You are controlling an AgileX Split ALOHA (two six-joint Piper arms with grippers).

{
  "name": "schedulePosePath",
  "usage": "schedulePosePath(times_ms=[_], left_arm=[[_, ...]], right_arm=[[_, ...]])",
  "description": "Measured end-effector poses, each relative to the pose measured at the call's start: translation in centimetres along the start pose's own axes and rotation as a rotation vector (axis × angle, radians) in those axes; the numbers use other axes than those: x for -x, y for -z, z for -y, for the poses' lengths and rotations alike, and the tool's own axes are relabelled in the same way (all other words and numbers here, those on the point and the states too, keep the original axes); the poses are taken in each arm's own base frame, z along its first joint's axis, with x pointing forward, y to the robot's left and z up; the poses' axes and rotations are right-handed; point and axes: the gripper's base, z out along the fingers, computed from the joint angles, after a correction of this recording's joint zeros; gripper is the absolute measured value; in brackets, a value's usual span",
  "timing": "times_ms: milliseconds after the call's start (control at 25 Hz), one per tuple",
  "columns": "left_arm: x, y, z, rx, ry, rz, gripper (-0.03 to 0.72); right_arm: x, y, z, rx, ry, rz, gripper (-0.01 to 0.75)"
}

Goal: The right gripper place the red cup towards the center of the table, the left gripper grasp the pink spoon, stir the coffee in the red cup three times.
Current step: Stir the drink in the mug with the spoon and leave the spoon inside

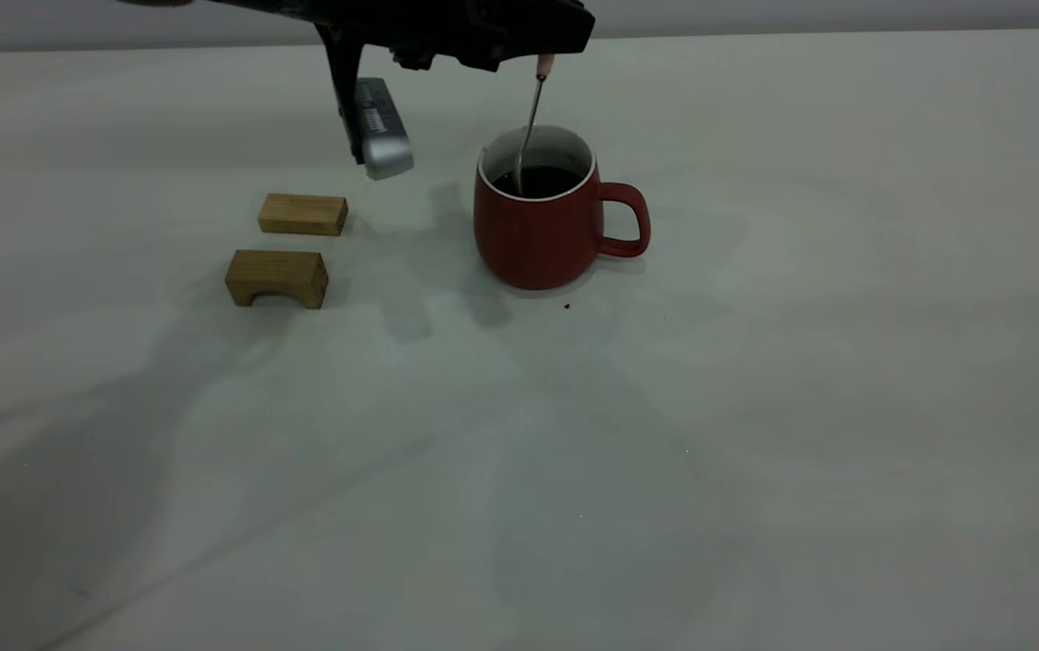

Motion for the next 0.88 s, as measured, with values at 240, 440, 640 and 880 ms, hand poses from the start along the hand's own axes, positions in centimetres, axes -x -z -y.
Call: schedulePosePath(times_ms=[240, 440, 640, 880], left_arm=[[1.8, -1.3, 0.0, 0.018, 0.023, 0.020, 0.140], [2.7, -0.9, 0.8, -0.021, 0.039, 0.047, 0.140], [2.9, -1.5, 2.4, -0.064, 0.021, 0.051, 0.140], [2.2, -4.6, 1.7, -0.011, -0.032, 0.019, 0.140]], right_arm=[[0.0, 0.0, 0.0, 0.000, 0.000, 0.000, 0.477], [0.0, 0.0, 0.0, 0.000, 0.000, 0.000, 0.477], [0.0, 0.0, 0.0, 0.000, 0.000, 0.000, 0.477], [0.0, 0.0, 0.0, 0.000, 0.000, 0.000, 0.477]])
